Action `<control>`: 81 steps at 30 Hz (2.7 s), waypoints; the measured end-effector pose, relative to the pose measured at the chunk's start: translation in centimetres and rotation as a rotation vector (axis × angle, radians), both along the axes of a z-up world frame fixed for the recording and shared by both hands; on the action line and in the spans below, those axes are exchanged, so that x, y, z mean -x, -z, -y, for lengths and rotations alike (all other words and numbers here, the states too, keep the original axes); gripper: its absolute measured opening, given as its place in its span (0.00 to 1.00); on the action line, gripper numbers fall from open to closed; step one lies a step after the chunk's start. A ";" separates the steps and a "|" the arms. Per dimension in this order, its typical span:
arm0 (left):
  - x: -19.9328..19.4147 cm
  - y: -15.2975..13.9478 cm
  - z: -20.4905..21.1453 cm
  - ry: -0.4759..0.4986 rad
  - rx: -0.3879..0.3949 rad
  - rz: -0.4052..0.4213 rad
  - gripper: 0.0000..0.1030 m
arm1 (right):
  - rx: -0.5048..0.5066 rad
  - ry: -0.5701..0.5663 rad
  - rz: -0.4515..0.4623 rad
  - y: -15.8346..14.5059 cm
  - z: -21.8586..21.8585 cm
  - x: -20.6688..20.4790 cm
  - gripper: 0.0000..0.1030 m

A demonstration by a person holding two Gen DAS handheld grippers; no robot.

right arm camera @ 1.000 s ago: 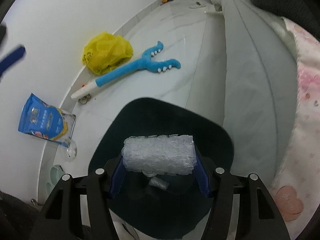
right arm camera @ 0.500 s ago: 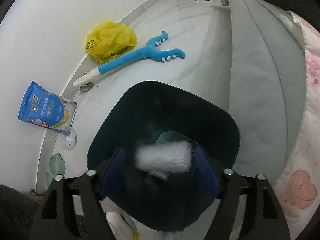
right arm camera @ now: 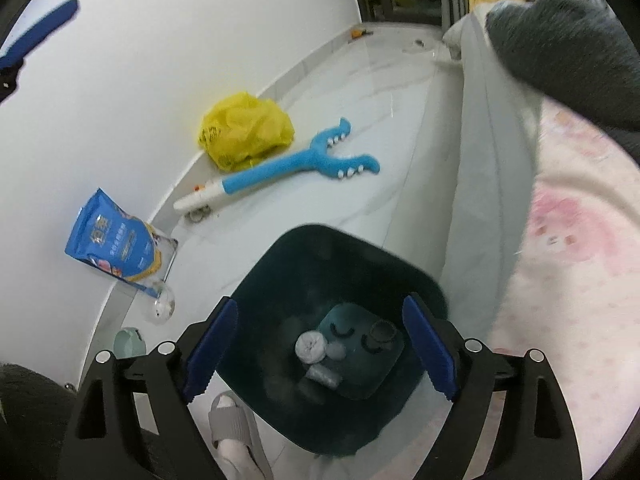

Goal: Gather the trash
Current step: 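Move both tools back toward the items on the bed, then grasp the blue wet-wipes pack with the right tool while the left tool grasps the black snack bag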

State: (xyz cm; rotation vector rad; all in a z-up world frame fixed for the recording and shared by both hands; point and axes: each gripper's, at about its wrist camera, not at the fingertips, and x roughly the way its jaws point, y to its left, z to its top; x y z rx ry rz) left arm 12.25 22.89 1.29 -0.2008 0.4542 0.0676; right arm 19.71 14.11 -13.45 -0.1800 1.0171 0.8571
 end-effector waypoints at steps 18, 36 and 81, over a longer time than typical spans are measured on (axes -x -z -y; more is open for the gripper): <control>-3.9 0.9 8.5 0.141 0.005 -0.058 0.96 | -0.107 0.153 0.203 -6.1 11.4 -2.7 0.90; -9.5 5.6 16.9 0.338 -0.057 -0.211 0.96 | -0.102 0.283 0.332 -7.9 24.1 -7.2 0.93; -15.7 12.6 28.4 0.603 -0.102 -0.414 0.72 | -0.069 0.262 0.198 -2.7 34.9 -11.6 0.96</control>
